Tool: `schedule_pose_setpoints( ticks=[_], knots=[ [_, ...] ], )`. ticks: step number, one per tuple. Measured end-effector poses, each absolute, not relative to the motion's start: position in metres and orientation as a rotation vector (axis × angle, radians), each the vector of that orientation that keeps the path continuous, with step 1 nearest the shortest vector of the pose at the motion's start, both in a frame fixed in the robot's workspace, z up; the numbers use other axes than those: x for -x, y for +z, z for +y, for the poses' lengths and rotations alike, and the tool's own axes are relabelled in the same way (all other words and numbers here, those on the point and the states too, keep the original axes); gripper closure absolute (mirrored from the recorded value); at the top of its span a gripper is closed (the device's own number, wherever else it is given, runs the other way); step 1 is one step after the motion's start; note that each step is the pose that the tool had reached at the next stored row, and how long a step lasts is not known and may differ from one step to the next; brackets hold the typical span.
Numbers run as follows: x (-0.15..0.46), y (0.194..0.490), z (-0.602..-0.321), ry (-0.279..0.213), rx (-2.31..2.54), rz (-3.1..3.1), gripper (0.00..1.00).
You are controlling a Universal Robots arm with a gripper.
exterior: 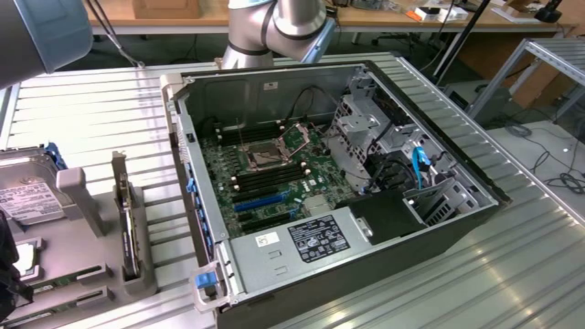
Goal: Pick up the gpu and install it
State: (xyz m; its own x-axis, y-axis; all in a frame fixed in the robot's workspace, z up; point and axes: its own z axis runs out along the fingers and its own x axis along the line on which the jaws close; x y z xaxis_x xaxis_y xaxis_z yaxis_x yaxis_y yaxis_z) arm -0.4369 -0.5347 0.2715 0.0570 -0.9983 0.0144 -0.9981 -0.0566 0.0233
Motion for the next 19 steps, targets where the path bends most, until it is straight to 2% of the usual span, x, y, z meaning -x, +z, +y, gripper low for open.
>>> schedule_pose_setpoints(
  ticks=[2,3,4,19],
  knots=[
    [0.437,0.272,-0.535,-0.01,-2.263,-2.138,0.89],
    [0.437,0.272,-0.535,-0.01,-2.263,-2.138,0.77],
    [0.437,0.272,-0.535,-0.01,-2.263,-2.138,0.7],
    [0.437,0.229,-0.535,-0.01,-2.263,-2.138,0.7]
  ],
)
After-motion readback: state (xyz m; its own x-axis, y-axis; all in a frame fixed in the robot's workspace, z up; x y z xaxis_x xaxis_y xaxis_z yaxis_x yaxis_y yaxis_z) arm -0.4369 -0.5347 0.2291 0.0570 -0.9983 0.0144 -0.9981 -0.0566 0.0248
